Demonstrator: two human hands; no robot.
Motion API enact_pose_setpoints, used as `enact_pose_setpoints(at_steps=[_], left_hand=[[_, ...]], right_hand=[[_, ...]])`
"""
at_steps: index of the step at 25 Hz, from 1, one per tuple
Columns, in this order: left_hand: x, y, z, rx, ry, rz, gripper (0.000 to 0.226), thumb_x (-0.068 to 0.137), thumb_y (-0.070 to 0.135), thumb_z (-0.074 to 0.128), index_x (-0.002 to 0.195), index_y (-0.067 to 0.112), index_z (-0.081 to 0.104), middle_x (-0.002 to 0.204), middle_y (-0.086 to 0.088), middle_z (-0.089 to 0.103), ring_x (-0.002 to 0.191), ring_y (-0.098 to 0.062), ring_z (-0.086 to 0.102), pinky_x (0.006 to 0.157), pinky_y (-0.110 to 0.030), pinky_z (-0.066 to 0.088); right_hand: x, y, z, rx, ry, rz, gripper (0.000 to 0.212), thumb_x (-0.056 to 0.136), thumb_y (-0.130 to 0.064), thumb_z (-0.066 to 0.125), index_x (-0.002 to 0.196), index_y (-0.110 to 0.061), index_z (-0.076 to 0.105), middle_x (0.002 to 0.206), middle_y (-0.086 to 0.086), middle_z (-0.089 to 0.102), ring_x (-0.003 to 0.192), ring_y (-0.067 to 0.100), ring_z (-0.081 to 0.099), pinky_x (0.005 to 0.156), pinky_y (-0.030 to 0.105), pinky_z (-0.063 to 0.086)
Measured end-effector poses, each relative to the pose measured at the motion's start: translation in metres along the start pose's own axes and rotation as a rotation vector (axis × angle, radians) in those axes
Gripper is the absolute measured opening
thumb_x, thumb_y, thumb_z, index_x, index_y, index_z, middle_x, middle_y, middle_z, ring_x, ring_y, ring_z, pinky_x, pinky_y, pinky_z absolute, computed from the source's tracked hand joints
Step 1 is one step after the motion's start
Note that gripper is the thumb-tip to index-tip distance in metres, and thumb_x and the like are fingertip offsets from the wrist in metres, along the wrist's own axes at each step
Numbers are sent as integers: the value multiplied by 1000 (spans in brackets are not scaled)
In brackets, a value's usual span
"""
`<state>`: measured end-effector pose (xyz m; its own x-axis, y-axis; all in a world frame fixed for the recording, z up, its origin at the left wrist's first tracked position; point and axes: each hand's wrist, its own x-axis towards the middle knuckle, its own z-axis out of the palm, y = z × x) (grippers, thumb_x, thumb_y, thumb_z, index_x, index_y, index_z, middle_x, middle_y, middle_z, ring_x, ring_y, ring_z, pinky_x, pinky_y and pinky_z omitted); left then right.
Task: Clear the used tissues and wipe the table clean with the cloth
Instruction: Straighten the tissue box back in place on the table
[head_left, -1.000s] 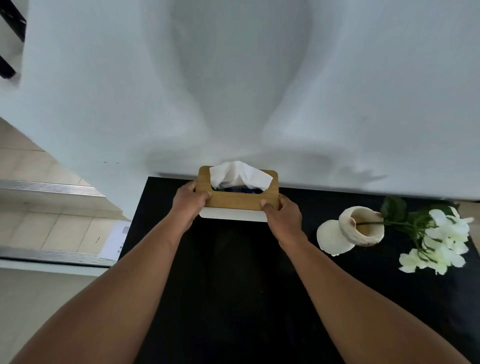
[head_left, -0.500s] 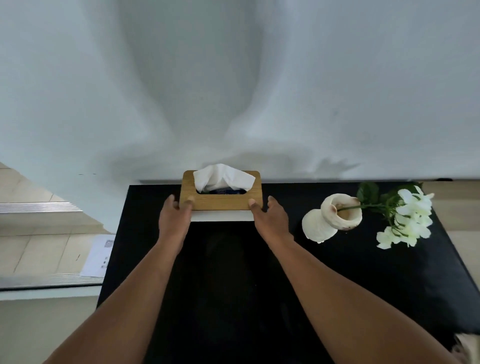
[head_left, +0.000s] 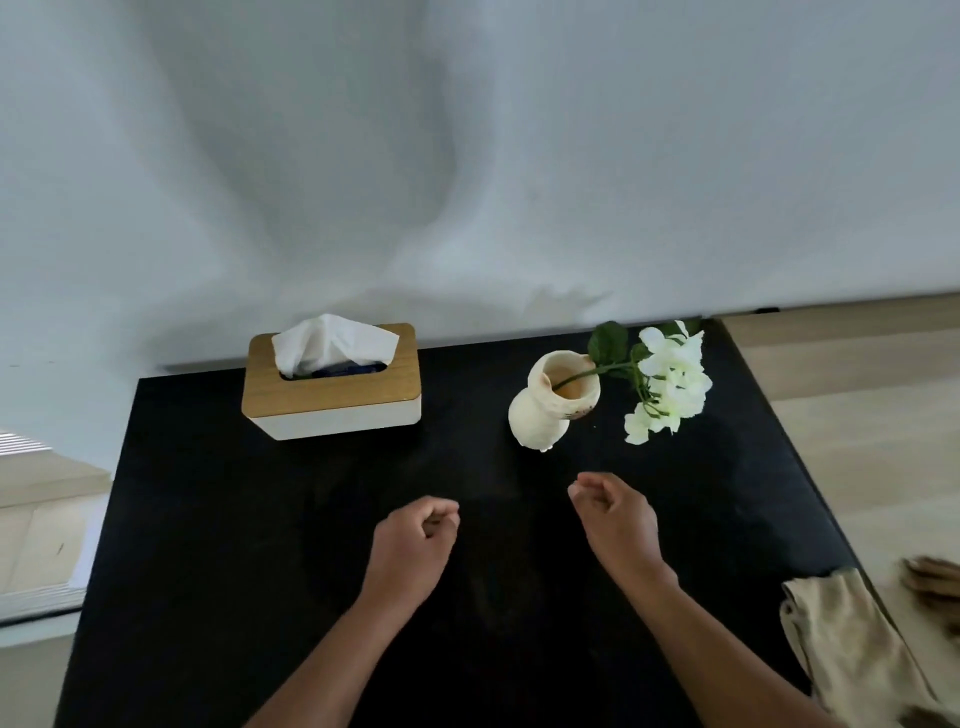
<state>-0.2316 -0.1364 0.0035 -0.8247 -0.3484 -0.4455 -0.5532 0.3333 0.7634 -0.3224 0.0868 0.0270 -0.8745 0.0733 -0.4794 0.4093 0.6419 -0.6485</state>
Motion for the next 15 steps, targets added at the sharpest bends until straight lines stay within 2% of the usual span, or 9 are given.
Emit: enact_pose_setpoints(at_steps=[2,3,4,6,8,11,13,14,15], left_hand=[[16,27,16,14,1,17,19,99,25,66,115,28,76,102,18,74,94,7,67,76,-3,49],[27,39,23,5,13,14,21,100,24,65,118,27,75,106,17,74,97,5,68,83,-8,52],[37,51,29,-6,20,10,24,101,21,64,123,26,73,110,16,73,102,2,69,90,-16,56],[56,71,44,-24,27,-13,34,101,17,63,133,25,67,123,11,72,115,-6,68,101,-32,58],[73,85,57,-32,16,-44,47,99,19,66,145,25,58,137,8,65,126,-12,64,108,-33,51],[91,94,74,-38,-24,-50,57,97,23,69,151,24,51,146,6,61,131,-12,60,103,-25,44],[96,92,81,-58,-33,-32,53,96,21,69,147,26,55,141,6,66,127,-11,62,104,-26,47],[98,91,85,-58,-34,-23,53,95,18,69,145,28,57,138,7,67,126,-11,63,107,-30,49],[101,91,88,-58,-25,-13,53,93,16,69,143,31,58,135,8,68,125,-11,64,109,-35,51]], right_hand=[[28,0,-18,39,1,-26,37,96,-30,72,131,-20,66,113,-11,72,94,-3,65,82,16,51],[43,-2,-25,55,-10,-33,38,95,-27,73,131,-19,64,116,-7,72,92,-1,66,80,17,53],[58,-4,-29,58,-25,-49,40,94,-25,74,131,-18,62,117,-2,72,94,4,68,81,22,57],[90,-7,-34,-6,-88,-110,55,89,-26,78,138,-20,55,126,1,67,107,18,69,92,39,61],[120,-2,-34,-151,-248,-170,77,79,-44,81,147,-28,46,137,-5,61,121,19,64,101,46,57],[146,-3,-34,-318,-414,-120,97,69,-75,70,151,-34,39,150,-9,51,141,21,51,113,47,47],[144,-13,-39,-464,-433,-72,83,78,-77,64,145,-31,45,145,-4,53,139,26,51,114,45,44],[149,-10,-37,-530,-426,-87,66,83,-75,62,132,-31,54,131,-3,59,127,21,59,108,40,49],[160,-9,-33,-591,-443,-116,46,89,-68,59,108,-26,59,107,-3,61,105,8,62,98,28,50]])
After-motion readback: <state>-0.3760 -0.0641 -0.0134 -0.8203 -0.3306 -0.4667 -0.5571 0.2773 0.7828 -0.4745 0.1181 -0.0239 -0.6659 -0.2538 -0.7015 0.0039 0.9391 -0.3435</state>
